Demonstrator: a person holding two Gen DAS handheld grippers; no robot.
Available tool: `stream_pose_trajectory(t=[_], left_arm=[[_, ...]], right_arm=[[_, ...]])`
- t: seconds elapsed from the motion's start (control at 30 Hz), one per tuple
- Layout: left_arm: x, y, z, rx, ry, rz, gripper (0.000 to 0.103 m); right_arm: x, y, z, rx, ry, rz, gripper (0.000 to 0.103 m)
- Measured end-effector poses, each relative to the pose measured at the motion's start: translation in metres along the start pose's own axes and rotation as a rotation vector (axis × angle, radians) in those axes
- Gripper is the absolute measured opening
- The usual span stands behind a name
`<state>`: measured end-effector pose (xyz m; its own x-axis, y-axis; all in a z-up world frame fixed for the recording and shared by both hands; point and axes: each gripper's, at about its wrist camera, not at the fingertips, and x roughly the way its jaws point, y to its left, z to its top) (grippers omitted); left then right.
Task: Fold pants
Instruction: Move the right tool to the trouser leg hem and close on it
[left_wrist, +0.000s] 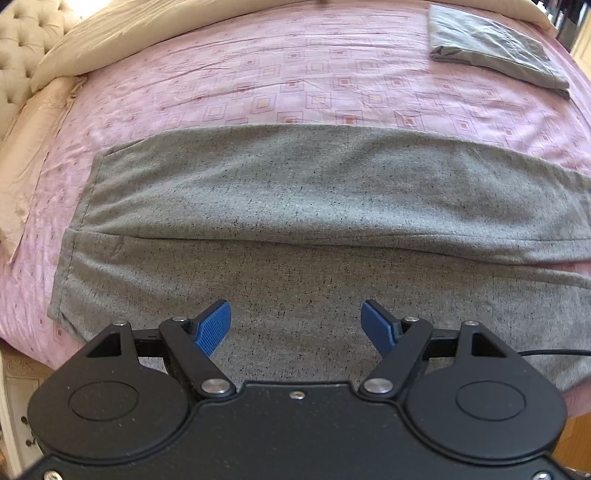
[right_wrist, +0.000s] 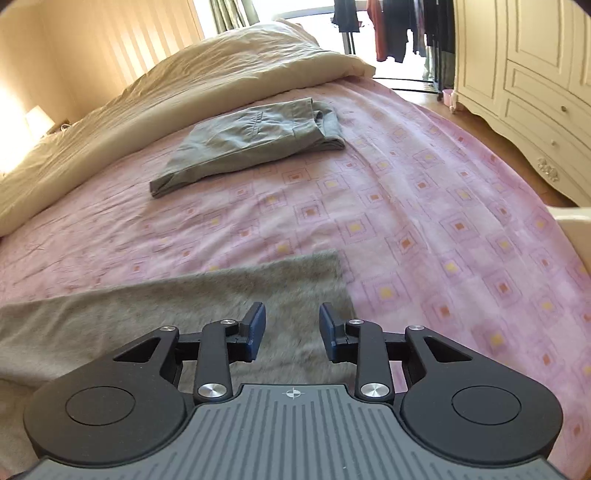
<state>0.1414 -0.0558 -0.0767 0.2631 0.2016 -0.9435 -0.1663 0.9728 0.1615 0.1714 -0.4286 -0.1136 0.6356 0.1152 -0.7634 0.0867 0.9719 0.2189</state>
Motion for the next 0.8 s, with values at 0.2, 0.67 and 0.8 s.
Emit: stream_pose_trajectory(t=[0.2, 0.67, 0.8], left_arm=[[0.000, 0.015, -0.025, 0.101, -0.024, -0.071, 0.078], [-0.016, 0.104, -0.102, 0.109, -0.071, -0.020, 0.078], [-0.014, 0.122, -0.109, 0.089, -0.081, -0.006, 0.078]], right_arm=[[-0.046, 0.021, -0.088, 0.180, 0.082, -0.045, 0.032], [-0.026, 0.022, -0.169, 0.479, 0.067, -0.173, 0.033], [-0.022, 0.020, -0.168, 0.536, 0.005, -0.179, 0.039]])
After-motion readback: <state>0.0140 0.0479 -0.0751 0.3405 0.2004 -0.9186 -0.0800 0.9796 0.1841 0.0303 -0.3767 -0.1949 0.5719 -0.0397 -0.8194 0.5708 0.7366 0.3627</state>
